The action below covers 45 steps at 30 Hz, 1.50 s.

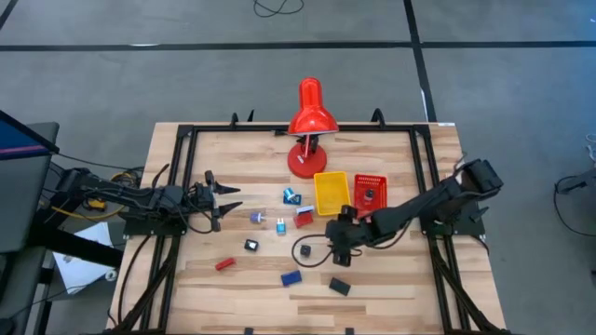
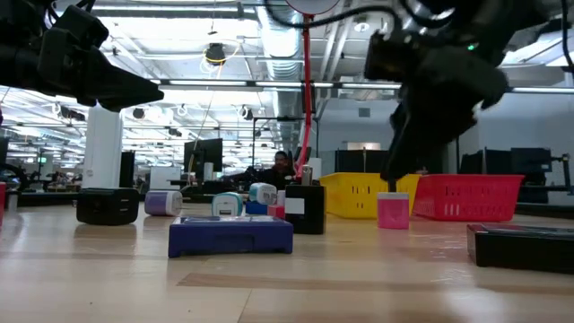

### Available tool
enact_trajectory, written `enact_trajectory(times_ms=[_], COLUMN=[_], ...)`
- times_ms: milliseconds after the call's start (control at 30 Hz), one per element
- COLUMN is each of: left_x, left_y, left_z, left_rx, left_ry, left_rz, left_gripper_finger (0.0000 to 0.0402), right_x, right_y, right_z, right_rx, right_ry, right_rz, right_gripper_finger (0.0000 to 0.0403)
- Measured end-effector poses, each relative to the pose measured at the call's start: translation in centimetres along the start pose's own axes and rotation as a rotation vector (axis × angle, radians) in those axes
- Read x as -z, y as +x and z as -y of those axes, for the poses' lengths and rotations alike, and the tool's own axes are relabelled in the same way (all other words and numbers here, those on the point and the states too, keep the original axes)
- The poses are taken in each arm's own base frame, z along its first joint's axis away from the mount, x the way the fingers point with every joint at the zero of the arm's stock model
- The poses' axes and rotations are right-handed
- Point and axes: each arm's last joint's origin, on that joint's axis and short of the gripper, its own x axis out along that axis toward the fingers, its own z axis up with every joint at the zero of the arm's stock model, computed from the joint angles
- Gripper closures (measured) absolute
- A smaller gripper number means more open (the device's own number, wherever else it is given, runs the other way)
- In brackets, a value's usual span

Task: Pick & Place Office items
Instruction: Put the pink charger adapter into the red bin

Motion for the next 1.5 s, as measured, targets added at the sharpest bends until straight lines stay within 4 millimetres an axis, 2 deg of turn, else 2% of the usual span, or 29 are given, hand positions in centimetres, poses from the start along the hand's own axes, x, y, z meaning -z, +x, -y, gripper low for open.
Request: enact_trajectory(times_ms=[167,400,567,800,933,1033,1133,1267,1333,1433,1500], left_x=[0.1,0.1,0.1,0.1,0.1,0.1,0.1,0.1,0.1,0.1,0.1], left_y=[0.0,0.0,0.0,0.0,0.0,0.0,0.0,0.0,0.0,0.0,0.0], left_z=[0.0,0.0,0.0,0.0,0.0,0.0,0.0,0.0,0.0,0.0,0.0], left_rx=[0.001,0.0,0.0,0.0,0.0,0.0,0.0,0.0,0.0,0.0,0.0], left_ry=[0.005,0.004,0.004,0.004,0.004,0.004,0.004,0.004,0.004,0.004,0.004], left_rz=[-0.01,-0.009,-0.008,-0.008,-0.008,-0.008,-0.008,-0.008,-0.008,-0.008,-0.008], left_gripper_finger=[0.0221,0.0221,0.0221,0.0221,0.0221,0.0221,0.0221,0.0221,0.0221,0.0221,0.0221], right_x=[-0.3,0.0,0.0,0.1,0.1,-0.1,-0.3,0.2,1.0,2.3,3.0], right_y=[1.4,2.1,2.1,1.9,1.8,0.3,-2.8,-7.5,-9.2,-10.3,-10.2], right_z=[-0.3,-0.4,-0.4,-0.3,-0.2,0.1,0.9,3.2,4.9,7.4,9.1], right_rx=[0.029,0.058,0.058,0.063,0.061,0.04,0.049,0.146,0.219,0.265,0.274], right_ry=[-0.021,-0.049,-0.049,-0.054,-0.089,-0.087,-0.059,0.014,0.065,0.135,0.164], right_rz=[-0.044,-0.114,-0.112,-0.128,-0.13,-0.141,-0.126,-0.117,-0.108,-0.096,-0.069], right_gripper_finger=[0.0122,0.0129,0.0176,0.0283,0.0283,0.0283,0.0283,0.0283,0.0283,0.0283,0.0283])
